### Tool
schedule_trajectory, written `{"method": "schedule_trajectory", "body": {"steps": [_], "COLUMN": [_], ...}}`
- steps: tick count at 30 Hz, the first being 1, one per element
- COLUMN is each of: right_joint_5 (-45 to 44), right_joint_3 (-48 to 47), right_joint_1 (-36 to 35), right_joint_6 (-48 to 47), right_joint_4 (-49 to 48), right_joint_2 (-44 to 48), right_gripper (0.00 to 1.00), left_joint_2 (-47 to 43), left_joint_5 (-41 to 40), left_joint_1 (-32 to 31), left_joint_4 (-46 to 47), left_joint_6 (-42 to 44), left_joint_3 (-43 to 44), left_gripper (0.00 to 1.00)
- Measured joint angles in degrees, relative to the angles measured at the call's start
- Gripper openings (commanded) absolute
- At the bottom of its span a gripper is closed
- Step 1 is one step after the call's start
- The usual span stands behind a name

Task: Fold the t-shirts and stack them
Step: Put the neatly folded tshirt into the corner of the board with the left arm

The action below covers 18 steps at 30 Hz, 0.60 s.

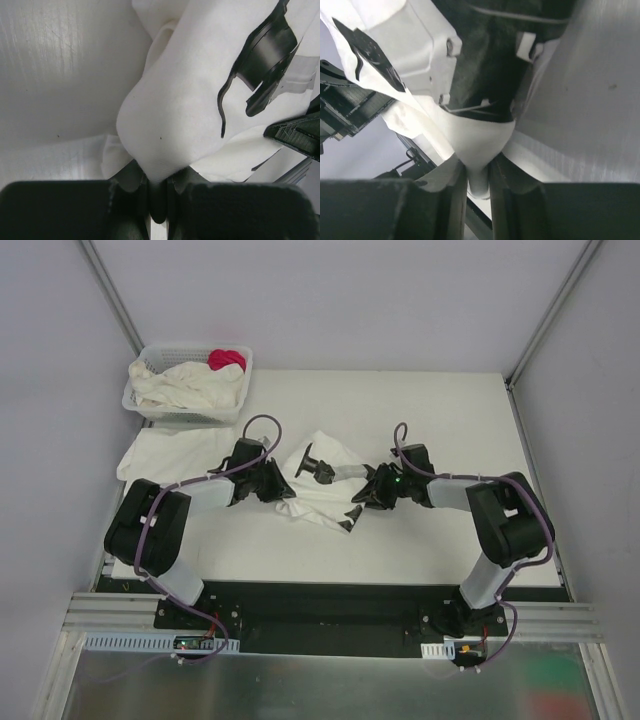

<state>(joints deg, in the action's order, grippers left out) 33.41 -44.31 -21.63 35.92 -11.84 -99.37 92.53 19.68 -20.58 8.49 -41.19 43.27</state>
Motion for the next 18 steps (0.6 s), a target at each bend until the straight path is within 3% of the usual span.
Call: {"method": "schedule_trajectory", "body": {"steps": [12, 18], "right_joint_5": [0.8, -1.7], "right_joint_3": [3.0, -4.7], "right_joint_1": [1.0, 1.7], "right_joint_6": [-0.7, -3.0], "right_joint_4": [3.8, 9.3], "right_joint_2": [8.7, 13.7], "right_gripper": [0.27, 0.19], "left_joint_2": [-3.4, -5.8], "left_joint_5": [0.0, -0.3], "left_joint_1": [-0.1, -0.1], "left_joint_4": [-0.5, -0.8], "left_joint_6": [0.8, 1.6], "left_joint_3": [-1.7, -2.6], "left_gripper": [0.0, 0.0]}}
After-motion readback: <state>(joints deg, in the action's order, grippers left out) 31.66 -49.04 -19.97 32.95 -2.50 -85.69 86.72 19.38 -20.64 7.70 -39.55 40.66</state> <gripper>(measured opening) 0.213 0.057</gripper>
